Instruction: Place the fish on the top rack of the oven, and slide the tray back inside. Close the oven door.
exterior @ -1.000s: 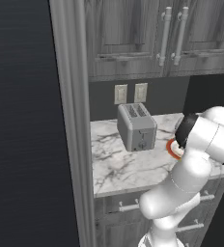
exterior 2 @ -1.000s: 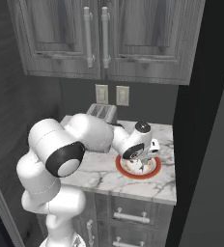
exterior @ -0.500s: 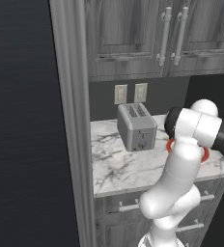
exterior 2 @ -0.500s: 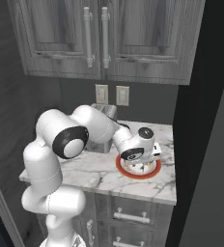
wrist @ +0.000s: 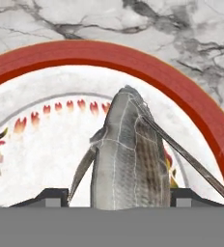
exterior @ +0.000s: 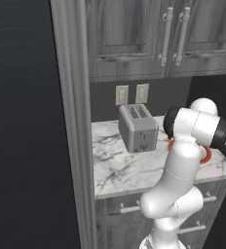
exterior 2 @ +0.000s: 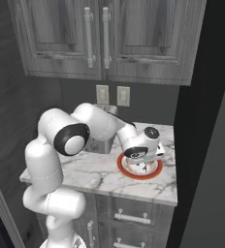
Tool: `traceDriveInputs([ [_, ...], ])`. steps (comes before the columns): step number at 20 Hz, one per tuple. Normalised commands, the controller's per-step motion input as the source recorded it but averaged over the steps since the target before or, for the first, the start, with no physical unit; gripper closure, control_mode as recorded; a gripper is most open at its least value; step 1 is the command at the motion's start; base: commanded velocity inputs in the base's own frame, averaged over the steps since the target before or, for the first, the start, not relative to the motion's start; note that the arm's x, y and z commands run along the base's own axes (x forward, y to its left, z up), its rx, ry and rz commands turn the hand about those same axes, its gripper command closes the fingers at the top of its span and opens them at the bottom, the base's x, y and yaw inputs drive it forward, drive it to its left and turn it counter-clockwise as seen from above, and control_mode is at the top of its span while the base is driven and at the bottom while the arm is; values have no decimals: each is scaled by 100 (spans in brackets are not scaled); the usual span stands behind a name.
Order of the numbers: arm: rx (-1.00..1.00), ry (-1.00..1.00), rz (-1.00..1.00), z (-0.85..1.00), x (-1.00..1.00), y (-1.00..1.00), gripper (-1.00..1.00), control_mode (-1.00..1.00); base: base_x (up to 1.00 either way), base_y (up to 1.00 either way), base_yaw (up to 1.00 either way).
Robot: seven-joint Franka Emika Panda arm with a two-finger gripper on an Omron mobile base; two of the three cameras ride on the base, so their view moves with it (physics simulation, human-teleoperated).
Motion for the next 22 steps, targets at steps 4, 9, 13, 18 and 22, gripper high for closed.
traceDriveInputs([
  [4,-1,-3,3,11,-18,19,100,-100,0,0,0],
  [9,-6,-12,10,51,-53,31,100,-100,0,0,0],
  [13,-1,-14,9,72,-46,29,100,-100,0,0,0],
  [18,0,-10,7,57,-45,53,100,-100,0,0,0],
  [22,0,-7,5,62,-52,26,100,-100,0,0,0],
])
